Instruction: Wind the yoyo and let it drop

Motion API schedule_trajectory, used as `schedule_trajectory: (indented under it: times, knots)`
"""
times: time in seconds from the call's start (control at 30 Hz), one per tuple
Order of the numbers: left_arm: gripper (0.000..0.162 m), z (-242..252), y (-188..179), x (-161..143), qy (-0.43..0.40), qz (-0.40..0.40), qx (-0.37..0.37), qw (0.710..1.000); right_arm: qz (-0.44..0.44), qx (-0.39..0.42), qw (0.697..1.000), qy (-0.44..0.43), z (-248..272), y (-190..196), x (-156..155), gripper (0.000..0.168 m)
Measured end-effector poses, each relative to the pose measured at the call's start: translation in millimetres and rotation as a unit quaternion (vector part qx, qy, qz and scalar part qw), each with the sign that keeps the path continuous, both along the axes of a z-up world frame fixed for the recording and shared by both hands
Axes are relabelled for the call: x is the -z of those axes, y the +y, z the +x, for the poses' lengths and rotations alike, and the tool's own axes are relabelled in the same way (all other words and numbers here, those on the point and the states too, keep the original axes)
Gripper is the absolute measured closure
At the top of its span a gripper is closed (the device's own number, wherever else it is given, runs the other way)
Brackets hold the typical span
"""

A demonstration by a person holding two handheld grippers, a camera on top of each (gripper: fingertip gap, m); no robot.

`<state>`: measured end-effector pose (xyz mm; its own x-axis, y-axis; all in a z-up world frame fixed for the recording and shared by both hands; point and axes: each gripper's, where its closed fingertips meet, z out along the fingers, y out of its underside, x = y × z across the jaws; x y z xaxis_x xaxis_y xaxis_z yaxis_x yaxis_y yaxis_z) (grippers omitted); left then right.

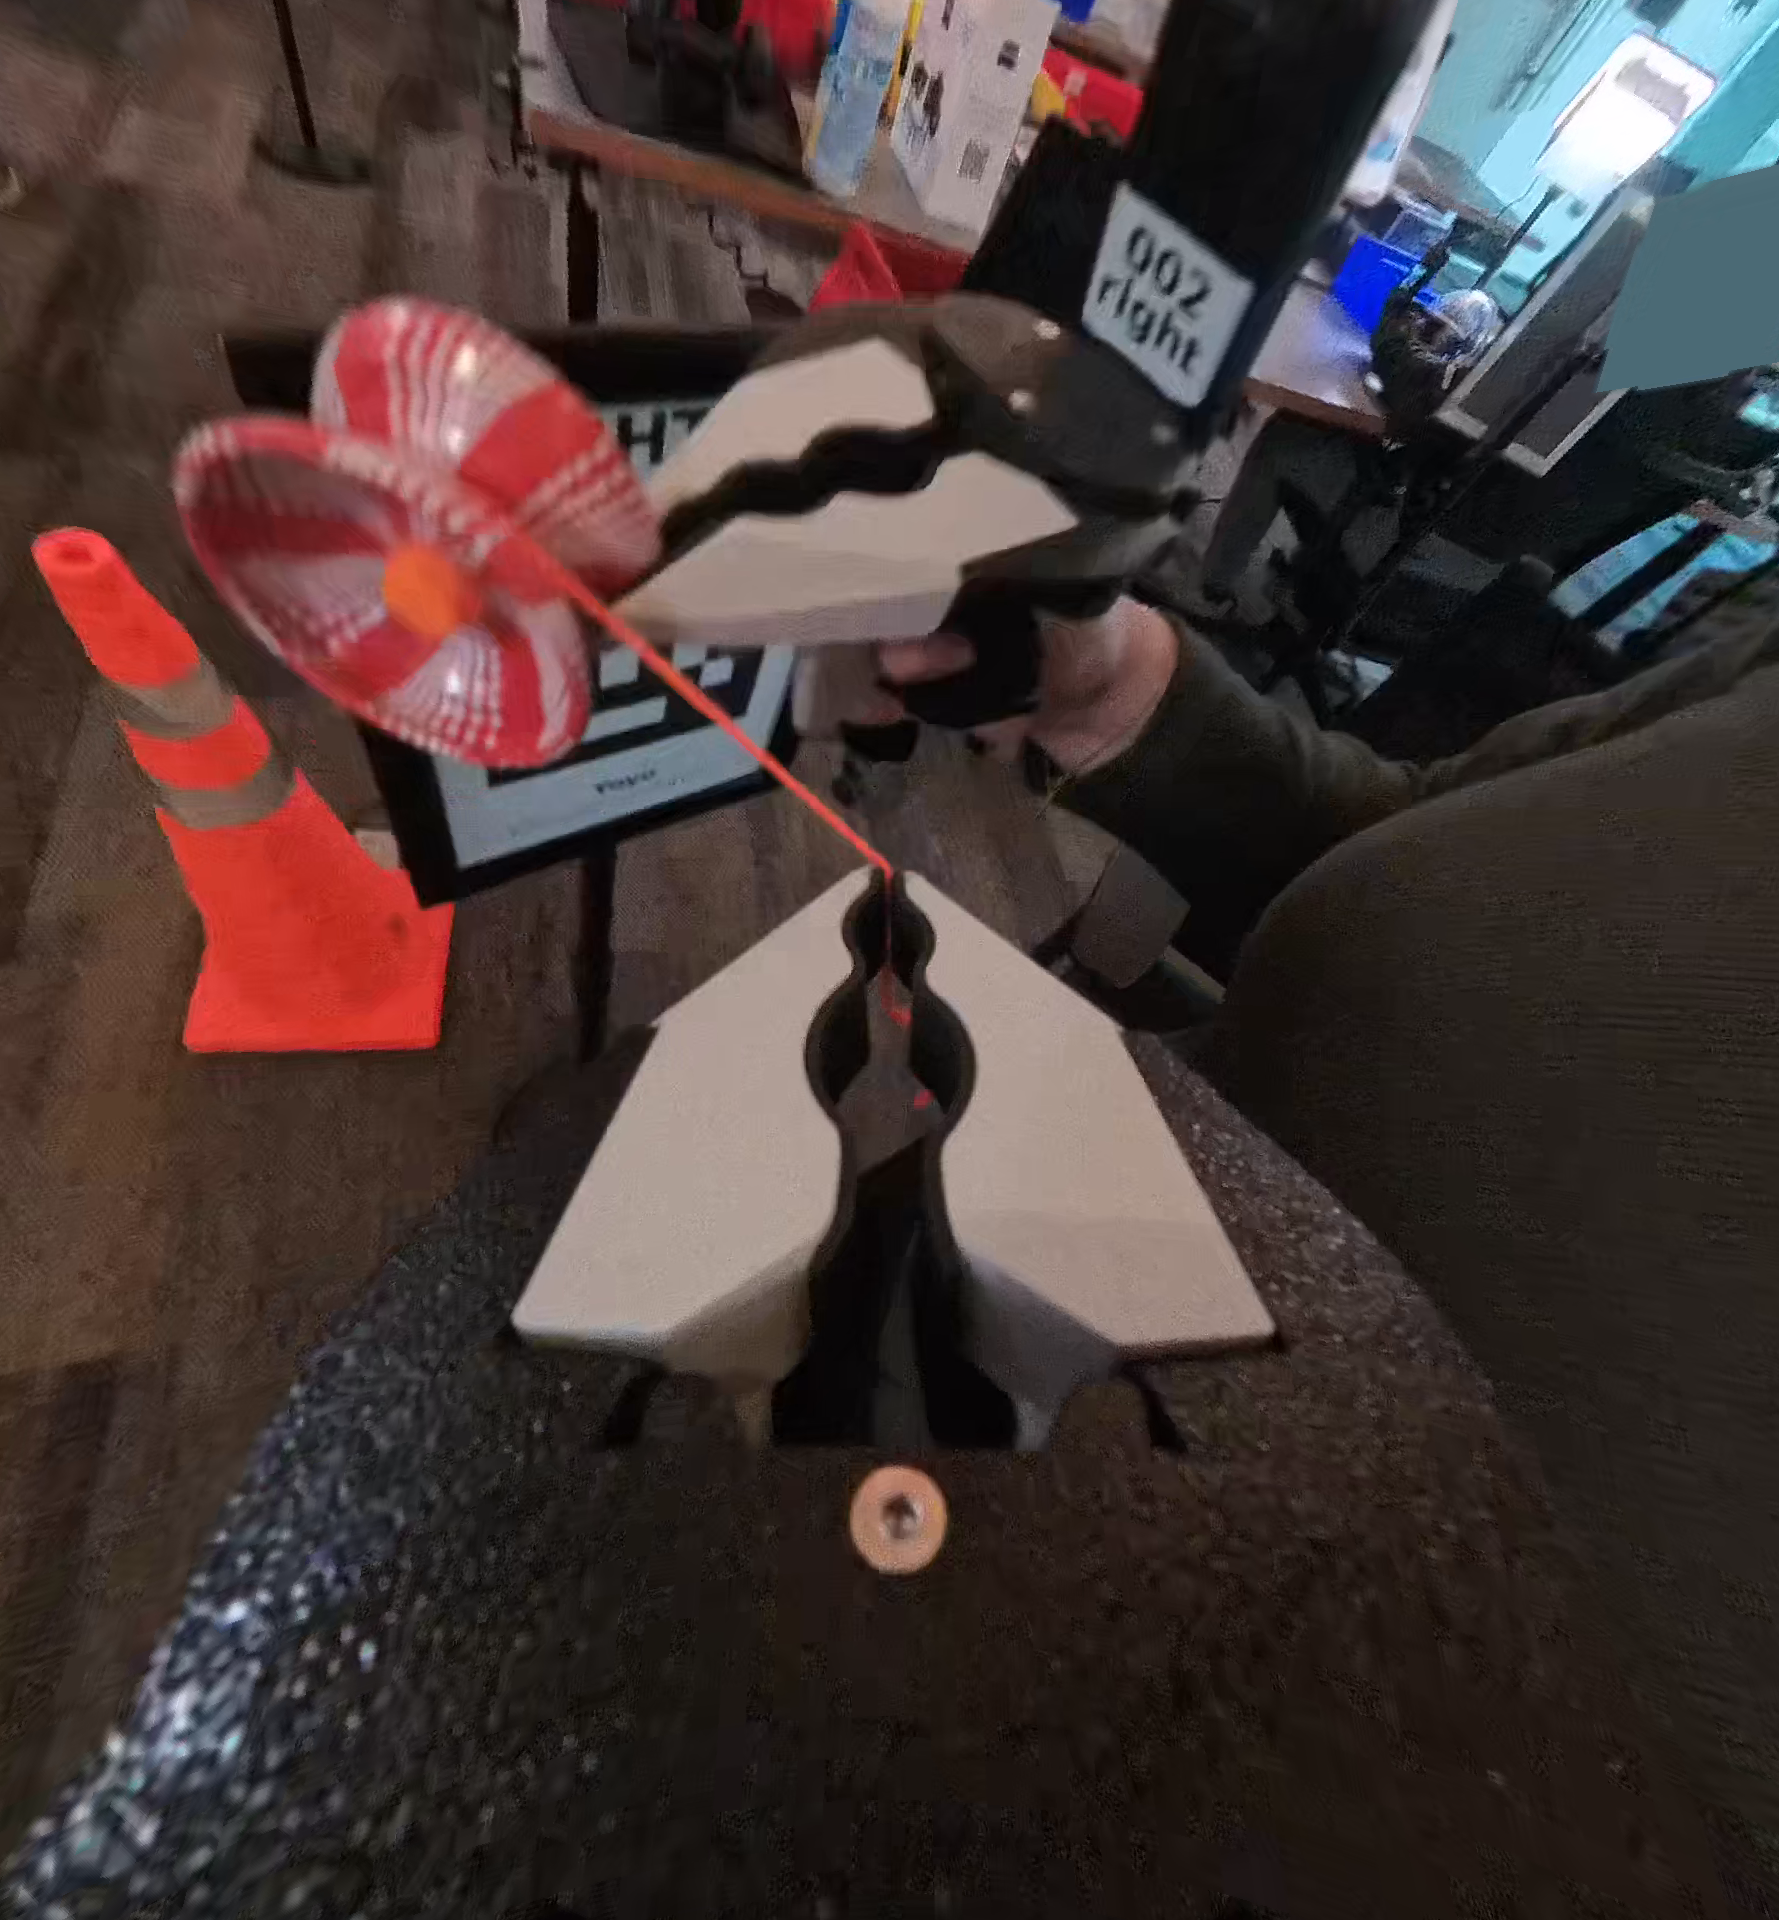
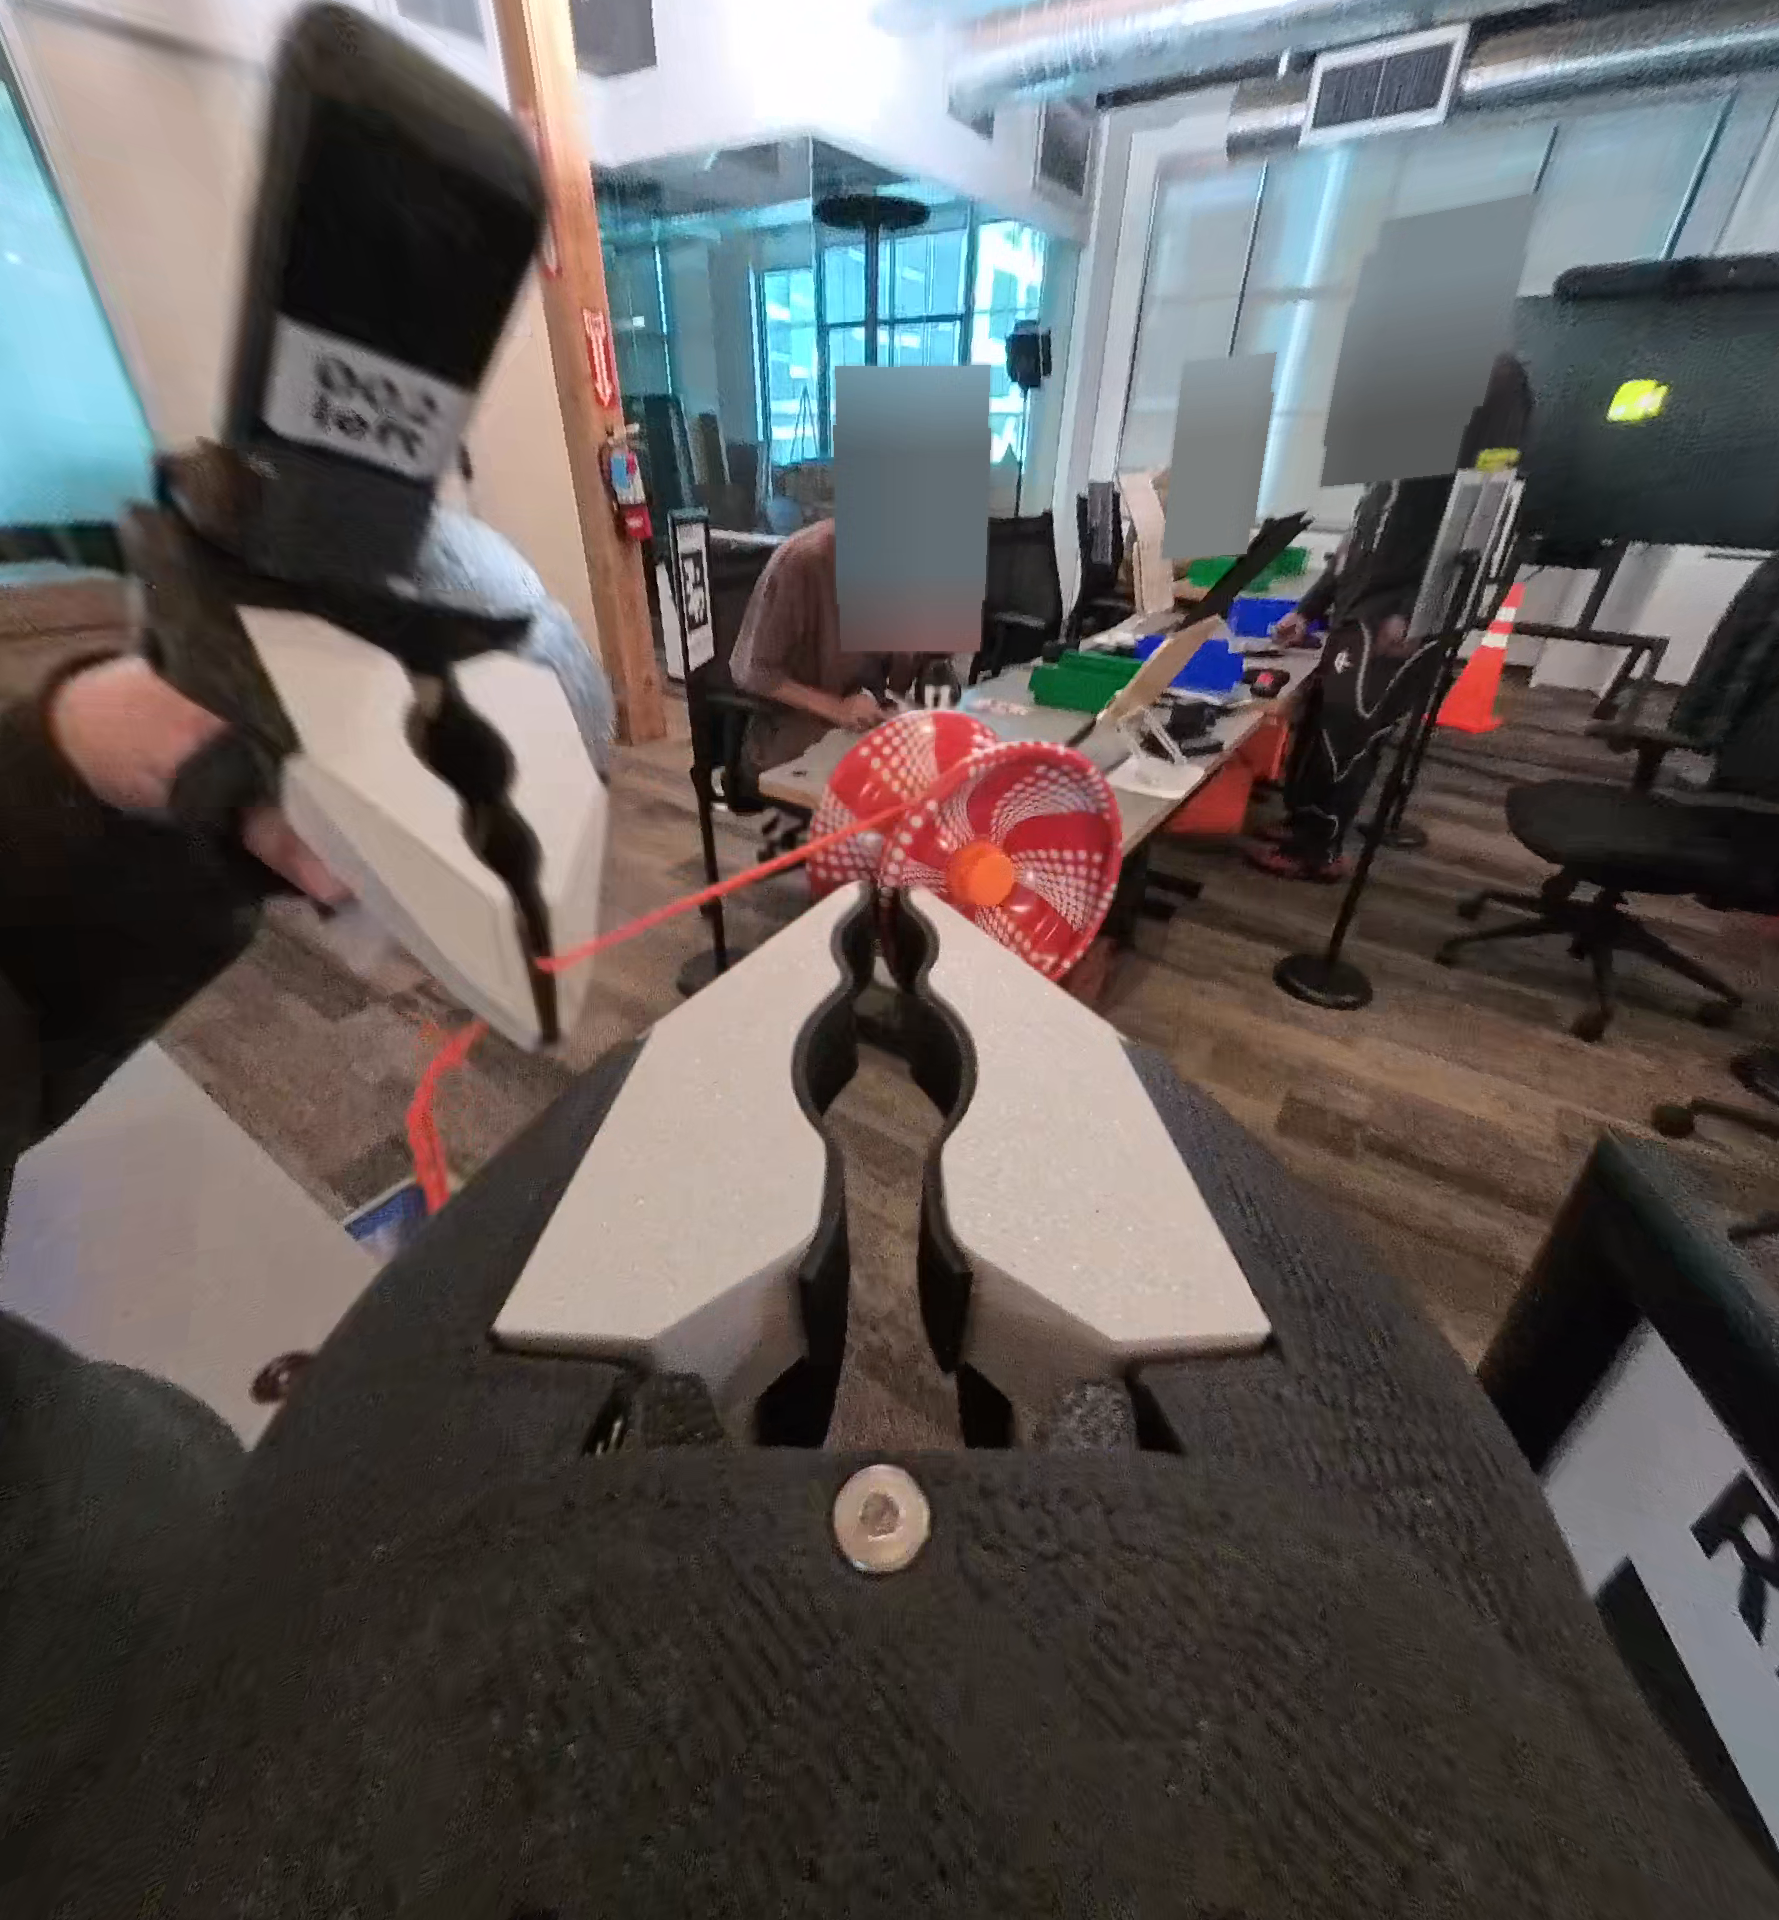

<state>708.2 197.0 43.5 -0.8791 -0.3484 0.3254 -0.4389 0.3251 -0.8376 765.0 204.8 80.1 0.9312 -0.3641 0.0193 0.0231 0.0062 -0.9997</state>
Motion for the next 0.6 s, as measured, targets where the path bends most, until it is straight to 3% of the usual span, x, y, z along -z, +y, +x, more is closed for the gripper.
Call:
schedule_trajectory:
  times: [0.17, 0.27, 0.3, 0.37, 0.43, 0.5, 0.6]
  knots:
    - [0.162, 29.1, 11.4, 47.6, 0.096, -0.013, -0.049, 0.994, 0.109, -0.065, 0.992, 0.007, -20.6, -5.0, -30.8, 0.168]
    - [0.162, 24.5, 12.5, 53.9, 0.152, -0.065, -0.014, 0.986, 0.091, -0.078, 0.993, -0.002, -26.0, -0.5, -28.3, 0.168]
    - [0.148, 28.8, 17.2, 57.3, 0.145, -0.05, -0.031, 0.988, 0.086, -0.078, 0.993, -0.006, -26.3, -0.1, -27.3, 0.168]
    - [0.136, 40.4, 40.0, 80.1, 0.117, 0.023, -0.078, 0.99, 0.114, -0.078, 0.99, -0.002, -26.3, -4.8, -35.3, 0.168]
    - [0.121, 45.9, 56.7, 87.0, 0.126, 0.034, -0.103, 0.986, 0.125, -0.069, 0.99, 0.0, -23.6, -10.1, -40.1, 0.168]
    - [0.107, 51.4, 61.6, 66.4, 0.111, -0.023, -0.103, 0.988, 0.111, -0.071, 0.991, 0.004, -22.0, -11.1, -37.4, 0.168]
    - [0.094, 36.1, 49.6, 3.4, 0.005, -0.151, -0.011, 0.989, 0.137, -0.141, 0.979, 0.055, -33.5, -3.6, -41.0, 0.168]
